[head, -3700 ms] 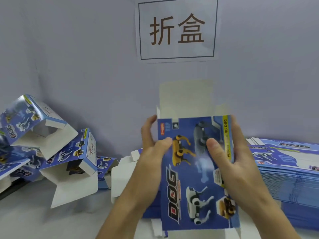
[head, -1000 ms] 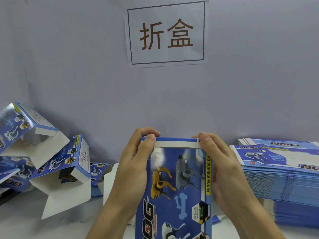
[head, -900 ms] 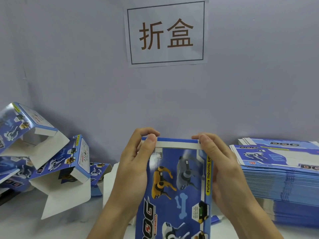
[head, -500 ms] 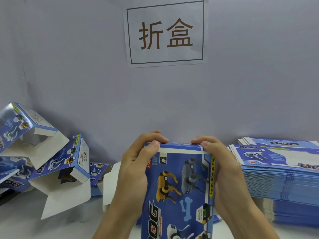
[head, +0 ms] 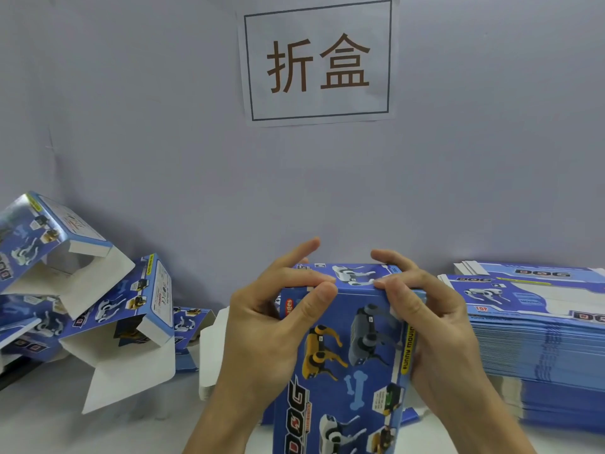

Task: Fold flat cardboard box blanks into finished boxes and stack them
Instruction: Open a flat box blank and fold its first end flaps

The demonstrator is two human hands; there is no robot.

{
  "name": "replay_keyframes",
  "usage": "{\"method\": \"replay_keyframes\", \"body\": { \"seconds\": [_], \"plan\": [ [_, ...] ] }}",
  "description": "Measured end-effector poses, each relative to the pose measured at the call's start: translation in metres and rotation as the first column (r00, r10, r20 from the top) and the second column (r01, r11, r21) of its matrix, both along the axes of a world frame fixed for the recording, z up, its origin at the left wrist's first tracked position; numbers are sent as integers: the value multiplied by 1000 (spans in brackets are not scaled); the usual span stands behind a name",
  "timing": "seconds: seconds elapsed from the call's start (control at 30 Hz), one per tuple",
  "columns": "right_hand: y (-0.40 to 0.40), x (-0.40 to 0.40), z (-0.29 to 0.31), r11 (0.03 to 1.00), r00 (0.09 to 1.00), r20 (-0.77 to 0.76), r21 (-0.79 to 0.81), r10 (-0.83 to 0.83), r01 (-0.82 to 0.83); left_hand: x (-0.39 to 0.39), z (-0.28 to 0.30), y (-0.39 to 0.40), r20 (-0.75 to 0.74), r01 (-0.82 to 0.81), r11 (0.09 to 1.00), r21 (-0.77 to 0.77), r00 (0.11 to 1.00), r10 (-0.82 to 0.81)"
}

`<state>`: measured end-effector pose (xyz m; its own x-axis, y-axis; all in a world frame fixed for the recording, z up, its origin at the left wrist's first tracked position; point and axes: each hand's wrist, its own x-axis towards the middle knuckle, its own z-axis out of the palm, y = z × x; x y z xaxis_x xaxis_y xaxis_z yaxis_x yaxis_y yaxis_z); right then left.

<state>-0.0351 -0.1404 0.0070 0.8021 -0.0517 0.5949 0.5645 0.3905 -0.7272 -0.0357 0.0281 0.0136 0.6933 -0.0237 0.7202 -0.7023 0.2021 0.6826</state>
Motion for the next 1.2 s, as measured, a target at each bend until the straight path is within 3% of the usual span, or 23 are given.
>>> {"method": "replay_keyframes", "body": {
  "seconds": [0.3,0.37,0.47,0.53,0.57,0.6,0.67,0.7,0.73,0.77,0.8,0.87,0.9,0.93,1.0,1.03,1.1,1.2],
  "plan": [
    [2,1,2,997,989,141,-57,-39,47,1,5,3,41,-122,992,13,992,121],
    [5,1,3,984,981,174,-144,-79,105,1,9,6,55,-251,966,-66,965,255],
    [10,5,1,920,944,113,-216,-309,327,6,14,17,-139,-453,775,-441,887,440],
    [10,5,2,806,850,64,-290,-523,517,13,14,29,-256,-469,624,-625,879,403],
    [6,3,5,758,823,11,-384,-567,527,16,11,36,-303,-474,563,-676,876,375],
    [2,2,9,712,827,-68,-550,-558,435,19,8,42,-345,-486,506,-713,871,351],
    [-3,-6,11,523,856,-290,-852,-429,-26,25,3,49,-416,-522,407,-750,850,324],
    [0,-11,12,439,817,-451,-854,-360,-278,27,1,49,-445,-539,378,-753,840,311],
    [6,-13,13,425,757,-588,-786,-286,-450,28,0,46,-466,-550,365,-751,833,296],
    [13,-13,12,480,714,-676,-696,-185,-534,28,-1,40,-478,-551,366,-750,834,277],
    [21,-12,11,603,699,-711,-590,-74,-536,28,-2,33,-482,-539,385,-750,843,241],
    [38,-10,8,903,770,-631,-268,99,-335,27,-6,12,-505,-493,521,-696,853,132],
    [43,-6,8,982,831,-542,-51,126,-182,27,-9,1,-519,-443,630,-638,852,74],
    [43,-2,8,990,889,-447,137,96,-38,26,-12,-9,-526,-369,731,-574,850,16],
    [27,5,6,937,953,-301,318,-45,145,22,-12,-19,-549,-241,883,-402,835,-23],
    [16,7,6,927,962,-245,319,-119,196,21,-12,-18,-551,-222,938,-267,833,41],
    [-7,9,7,945,953,-183,177,-242,275,18,-7,-8,-472,-283,958,-37,850,233],
    [-27,7,10,975,974,-140,-154,-180,158,14,5,15,-288,-377,925,46,882,374]
  ]
}}
